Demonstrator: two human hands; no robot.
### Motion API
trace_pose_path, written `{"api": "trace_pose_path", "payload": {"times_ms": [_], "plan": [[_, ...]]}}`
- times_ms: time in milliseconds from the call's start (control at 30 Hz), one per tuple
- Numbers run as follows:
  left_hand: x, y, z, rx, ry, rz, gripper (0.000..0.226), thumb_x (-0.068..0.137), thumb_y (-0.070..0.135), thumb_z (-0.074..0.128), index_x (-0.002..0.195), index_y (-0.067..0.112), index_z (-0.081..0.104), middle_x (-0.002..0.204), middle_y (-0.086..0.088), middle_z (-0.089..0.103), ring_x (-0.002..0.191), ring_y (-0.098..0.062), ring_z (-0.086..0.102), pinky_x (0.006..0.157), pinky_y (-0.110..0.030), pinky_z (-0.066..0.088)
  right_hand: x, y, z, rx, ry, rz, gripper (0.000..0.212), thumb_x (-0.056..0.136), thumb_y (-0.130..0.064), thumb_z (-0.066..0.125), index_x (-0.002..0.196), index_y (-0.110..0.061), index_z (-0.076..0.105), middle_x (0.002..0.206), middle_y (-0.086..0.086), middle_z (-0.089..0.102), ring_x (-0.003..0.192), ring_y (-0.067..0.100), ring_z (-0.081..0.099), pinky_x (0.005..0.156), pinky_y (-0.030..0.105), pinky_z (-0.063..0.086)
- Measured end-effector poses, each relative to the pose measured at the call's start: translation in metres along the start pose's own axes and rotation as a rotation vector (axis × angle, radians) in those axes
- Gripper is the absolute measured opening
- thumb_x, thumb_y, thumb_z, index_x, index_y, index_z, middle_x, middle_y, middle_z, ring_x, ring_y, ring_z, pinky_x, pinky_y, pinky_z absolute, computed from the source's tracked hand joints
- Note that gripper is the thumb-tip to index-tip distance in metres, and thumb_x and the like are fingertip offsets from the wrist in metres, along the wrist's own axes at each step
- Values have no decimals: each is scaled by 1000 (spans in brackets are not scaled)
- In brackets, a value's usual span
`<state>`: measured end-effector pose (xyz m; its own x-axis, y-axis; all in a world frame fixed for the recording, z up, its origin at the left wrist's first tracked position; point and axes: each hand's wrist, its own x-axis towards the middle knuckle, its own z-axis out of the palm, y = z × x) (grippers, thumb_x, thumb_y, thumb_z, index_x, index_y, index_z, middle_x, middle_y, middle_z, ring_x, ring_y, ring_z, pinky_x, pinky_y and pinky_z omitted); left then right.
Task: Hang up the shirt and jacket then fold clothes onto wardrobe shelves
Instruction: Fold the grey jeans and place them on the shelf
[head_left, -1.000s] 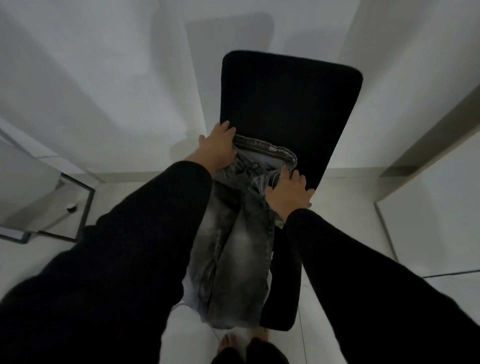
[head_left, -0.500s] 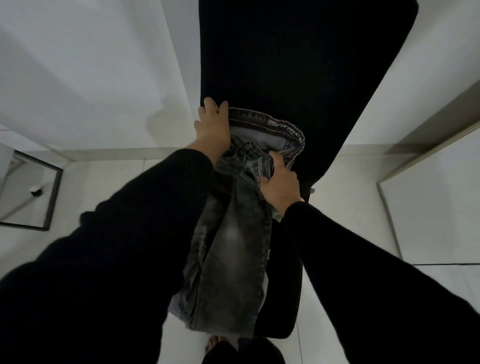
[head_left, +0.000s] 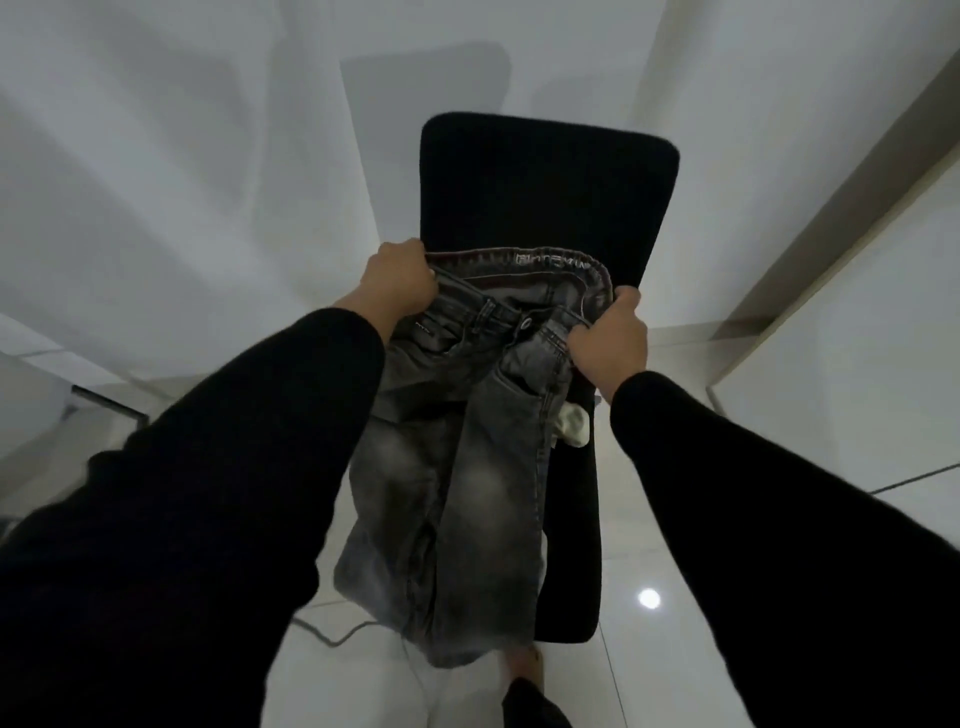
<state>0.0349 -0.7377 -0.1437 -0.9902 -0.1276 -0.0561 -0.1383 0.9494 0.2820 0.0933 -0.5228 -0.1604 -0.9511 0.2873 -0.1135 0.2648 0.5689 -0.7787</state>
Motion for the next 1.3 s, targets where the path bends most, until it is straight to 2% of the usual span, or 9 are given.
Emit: {"api": "trace_pose_path", "payload": {"times_ms": [100, 233, 333, 567, 700, 800, 967, 1067, 1300], "plan": [[-38, 10, -62, -154, 19, -29, 33, 95, 21, 44, 120, 0, 49, 122, -22, 53, 109, -37, 53, 81, -37, 43, -35, -41, -36, 158, 111, 85, 40, 83, -20, 63, 117, -3, 48, 102, 6, 57, 89, 21, 57, 76, 31, 51], [-85, 26, -132, -409, 36, 33, 22, 90, 19, 48, 94, 0, 58, 97, -21, 62, 88, -35, 62, 75, -38, 55, -88, -92, -75, 235, 158, 62, 26, 76, -27, 66, 90, -5, 68, 91, 12, 68, 85, 29, 66, 81, 42, 57], [-119, 41, -168, -607, 56, 103, 24, 87, 24, 51, 86, 1, 60, 85, -17, 63, 84, -32, 64, 79, -50, 57, -123, -131, -100, 383, 153, 24, 19, 72, -21, 66, 84, -7, 69, 88, 12, 69, 80, 28, 68, 76, 43, 60], [-180, 86, -218, -937, 89, 234, 21, 85, 32, 60, 86, 12, 65, 89, -12, 68, 87, -30, 66, 76, -42, 59, -178, -192, -157, 695, 50, -24, 13, 78, -3, 64, 90, 2, 63, 98, 21, 67, 70, 25, 66, 48, 27, 54], [-201, 109, -243, -1118, 60, 315, 17, 88, 30, 60, 78, 17, 64, 85, -9, 66, 82, -27, 64, 70, -36, 53, -207, -209, -182, 891, 14, -96, 3, 86, -2, 60, 86, -1, 57, 96, 18, 63, 84, 27, 64, 58, 25, 58], [-220, 125, -264, -1235, -9, 451, 24, 92, 34, 57, 83, 13, 66, 93, -12, 68, 87, -26, 66, 81, -39, 54, -226, -218, -204, 1004, 9, -188, 15, 91, -6, 58, 104, 1, 58, 103, 19, 64, 90, 27, 65, 64, 25, 58], [-244, 130, -287, -1191, -49, 672, 41, 80, 32, 73, 109, 5, 59, 101, -8, 67, 93, -22, 67, 83, -33, 56, -247, -225, -233, 1084, -119, -261, 51, 100, -39, 32, 119, 1, 57, 113, 20, 64, 107, 31, 60, 87, 38, 52], [-246, 132, -287, -1099, 37, 698, 48, 74, 18, 79, 114, 6, 56, 100, -4, 65, 93, -18, 66, 82, -29, 55, -256, -225, -240, 1108, -178, -241, 75, 96, -55, 24, 120, 9, 55, 116, 22, 61, 110, 29, 58, 98, 40, 47], [-242, 141, -285, -1027, 324, 606, 19, 89, 16, 48, 102, 10, 61, 90, -2, 63, 86, -19, 59, 79, -35, 51, -257, -222, -247, 1030, -325, -282, 88, 93, -62, 9, 129, 6, 54, 127, 18, 59, 120, 29, 52, 103, 40, 37]]}}
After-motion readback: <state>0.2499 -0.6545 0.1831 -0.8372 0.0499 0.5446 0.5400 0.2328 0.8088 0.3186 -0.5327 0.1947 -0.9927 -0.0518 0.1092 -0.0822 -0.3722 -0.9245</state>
